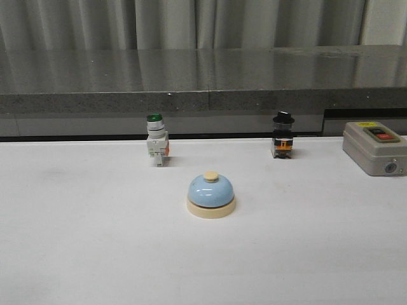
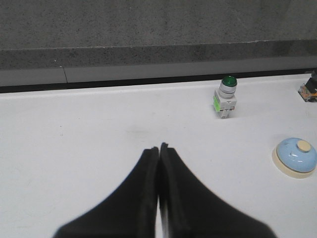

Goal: Place and press bell with both arms

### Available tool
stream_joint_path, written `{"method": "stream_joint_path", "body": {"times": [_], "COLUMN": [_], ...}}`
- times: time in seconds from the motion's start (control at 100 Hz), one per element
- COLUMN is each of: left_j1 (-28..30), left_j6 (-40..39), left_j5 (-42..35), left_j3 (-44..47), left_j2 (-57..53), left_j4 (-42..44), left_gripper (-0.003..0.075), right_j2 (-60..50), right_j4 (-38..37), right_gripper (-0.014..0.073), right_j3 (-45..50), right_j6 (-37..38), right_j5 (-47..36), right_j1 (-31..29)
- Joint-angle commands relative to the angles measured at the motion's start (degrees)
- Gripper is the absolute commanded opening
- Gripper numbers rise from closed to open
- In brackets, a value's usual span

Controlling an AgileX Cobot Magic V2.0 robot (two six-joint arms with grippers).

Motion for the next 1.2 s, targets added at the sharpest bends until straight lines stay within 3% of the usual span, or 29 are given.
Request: {"method": "stream_joint_path", "body": {"times": [0.0, 0.27, 0.45, 0.66, 0.95, 1.19], "left_j1": [0.03, 0.03, 0.03, 0.33, 7.95, 13.78], "left_j6": [-0.38, -0.38, -0.38, -0.38, -0.38, -0.38], "left_j5": [-4.14, -9.62, -18.66, -22.08, -22.45, -22.56], "left_j3": [-1.55, 1.13, 10.11, 21.30, 29.82, 31.51], "left_j2": [-0.02, -2.39, -9.71, -21.02, -33.99, -37.44], "left_j4": [-0.33, 5.67, 5.89, 5.88, 5.88, 5.63], "left_gripper": [-0.0020, -0.0020, -0.0019, -0.0020, -0.0019, -0.0020], "right_j2": [-0.92, -0.92, -0.92, -0.92, -0.92, -0.92], "right_j4": [-0.19, -0.19, -0.19, -0.19, -0.19, -0.19], "right_gripper": [-0.0060, -0.0060, -0.0060, -0.0060, -0.0060, -0.0060], "right_j3": [-0.77, -0.77, -0.77, -0.77, -0.77, -0.77], "right_j6": [0.07, 0.07, 0.07, 0.07, 0.07, 0.07], "right_j5": [-4.69, -4.69, -4.69, -4.69, -4.69, -4.69], "right_j1": [-0.37, -0.37, -0.37, -0.37, -0.37, -0.37]}}
